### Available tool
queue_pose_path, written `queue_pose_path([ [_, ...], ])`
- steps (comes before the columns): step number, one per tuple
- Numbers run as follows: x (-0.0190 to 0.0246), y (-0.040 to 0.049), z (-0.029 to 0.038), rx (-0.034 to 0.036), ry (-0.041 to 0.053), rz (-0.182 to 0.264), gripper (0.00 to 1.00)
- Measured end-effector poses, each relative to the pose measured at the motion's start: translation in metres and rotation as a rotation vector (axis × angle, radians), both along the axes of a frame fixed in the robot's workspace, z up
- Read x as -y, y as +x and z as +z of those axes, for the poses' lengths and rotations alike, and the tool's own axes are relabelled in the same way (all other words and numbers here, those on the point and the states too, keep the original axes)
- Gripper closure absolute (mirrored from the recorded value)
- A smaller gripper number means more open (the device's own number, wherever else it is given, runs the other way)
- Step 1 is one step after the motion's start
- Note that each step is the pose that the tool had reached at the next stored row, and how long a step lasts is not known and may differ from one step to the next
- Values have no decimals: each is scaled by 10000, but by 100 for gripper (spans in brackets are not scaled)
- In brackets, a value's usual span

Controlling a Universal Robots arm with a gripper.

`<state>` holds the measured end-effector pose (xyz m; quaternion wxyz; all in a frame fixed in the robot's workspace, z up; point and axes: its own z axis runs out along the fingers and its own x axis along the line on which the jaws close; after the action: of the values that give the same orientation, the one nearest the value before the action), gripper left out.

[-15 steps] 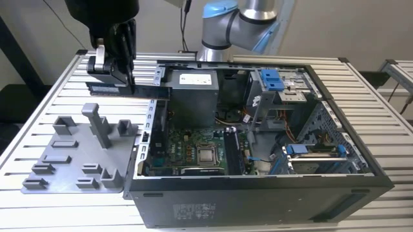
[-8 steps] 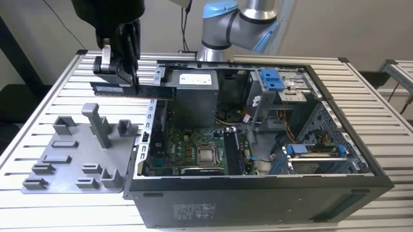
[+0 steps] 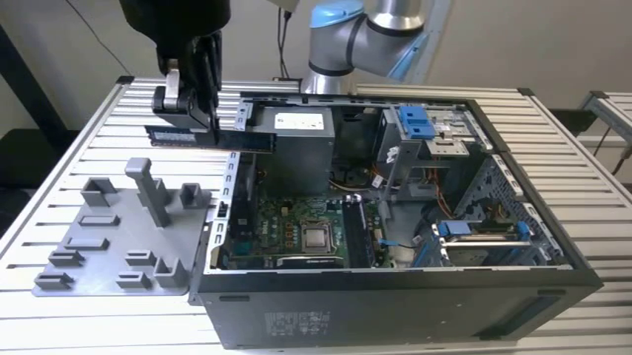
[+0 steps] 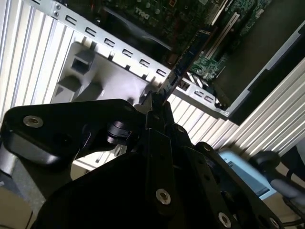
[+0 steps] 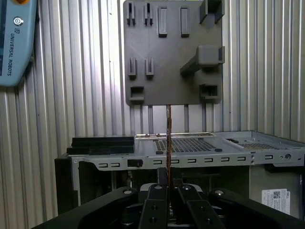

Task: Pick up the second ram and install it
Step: 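Pick up the second ram and move it above second insertion slot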

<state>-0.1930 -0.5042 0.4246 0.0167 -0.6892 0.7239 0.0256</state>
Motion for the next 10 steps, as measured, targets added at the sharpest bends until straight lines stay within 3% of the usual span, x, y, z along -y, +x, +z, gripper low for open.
queue_pose_path([
  [10, 0, 69, 0, 0, 0, 0, 85],
])
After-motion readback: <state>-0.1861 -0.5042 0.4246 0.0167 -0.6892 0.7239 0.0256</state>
